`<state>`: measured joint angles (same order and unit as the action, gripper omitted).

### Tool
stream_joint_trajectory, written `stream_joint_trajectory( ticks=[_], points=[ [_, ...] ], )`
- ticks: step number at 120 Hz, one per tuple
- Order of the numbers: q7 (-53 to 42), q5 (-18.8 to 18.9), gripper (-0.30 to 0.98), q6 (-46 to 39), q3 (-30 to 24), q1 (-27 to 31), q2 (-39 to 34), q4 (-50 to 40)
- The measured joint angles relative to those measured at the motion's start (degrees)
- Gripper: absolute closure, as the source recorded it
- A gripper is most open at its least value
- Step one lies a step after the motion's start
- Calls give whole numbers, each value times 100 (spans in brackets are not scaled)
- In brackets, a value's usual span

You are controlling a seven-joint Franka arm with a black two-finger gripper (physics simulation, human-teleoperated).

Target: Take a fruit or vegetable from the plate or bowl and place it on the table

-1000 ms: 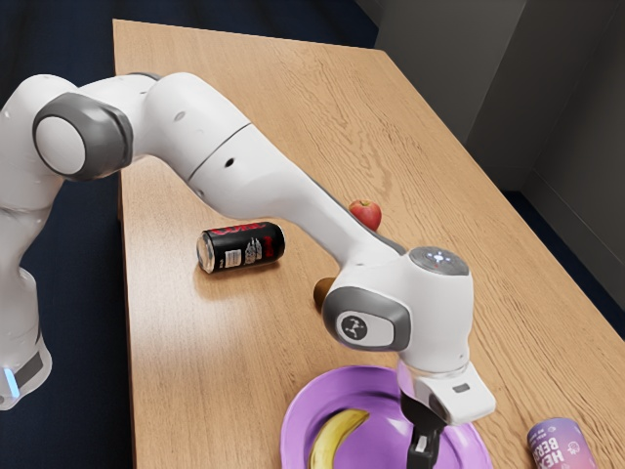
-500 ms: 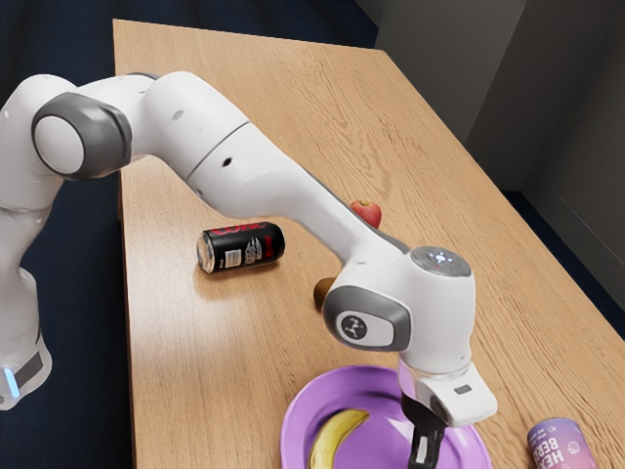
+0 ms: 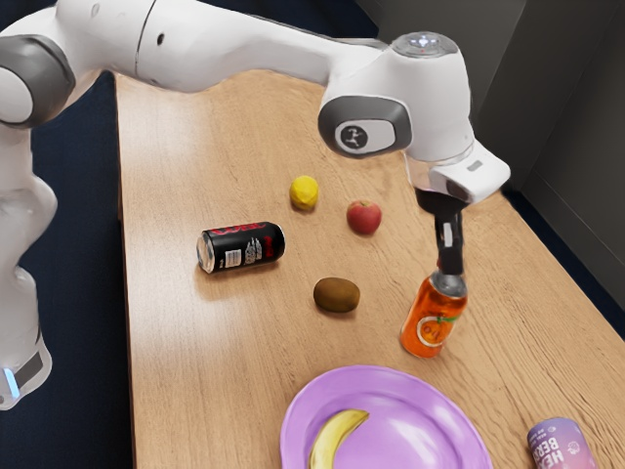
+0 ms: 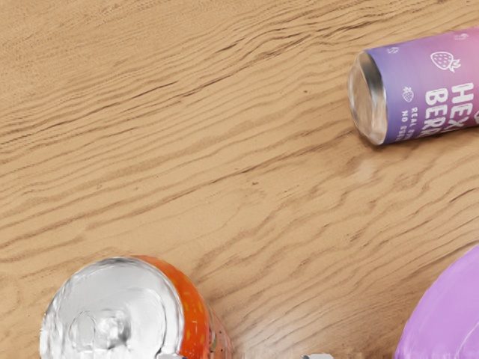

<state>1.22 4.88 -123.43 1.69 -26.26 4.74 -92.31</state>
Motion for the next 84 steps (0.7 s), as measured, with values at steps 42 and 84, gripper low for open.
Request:
stream_joint_trajectory(
  ticks=[42,84],
  points=[
    [-161,-92,55,950,820,1512,1095,702],
    [-592,-492,23,1115,493,1867,1549,791]
  ],
)
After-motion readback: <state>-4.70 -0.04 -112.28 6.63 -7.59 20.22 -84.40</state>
